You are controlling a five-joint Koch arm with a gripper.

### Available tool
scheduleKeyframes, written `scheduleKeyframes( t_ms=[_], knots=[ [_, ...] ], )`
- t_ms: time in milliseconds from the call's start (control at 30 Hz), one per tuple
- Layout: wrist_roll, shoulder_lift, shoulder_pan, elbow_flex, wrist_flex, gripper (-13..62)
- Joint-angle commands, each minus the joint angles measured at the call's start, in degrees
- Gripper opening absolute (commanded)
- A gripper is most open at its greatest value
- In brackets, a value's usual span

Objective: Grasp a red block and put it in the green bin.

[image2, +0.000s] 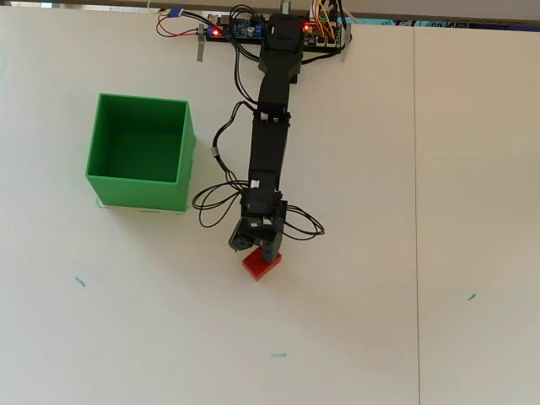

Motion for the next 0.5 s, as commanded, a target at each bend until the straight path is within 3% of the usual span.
scheduleKeyframes(
  t_ms=[0, 467],
  knots=[
    [-0.2, 3.5, -0.7, -3.0, 1.0, 33.8],
    [1.2, 7.6, -1.2, -3.3, 2.0, 34.3]
  ],
)
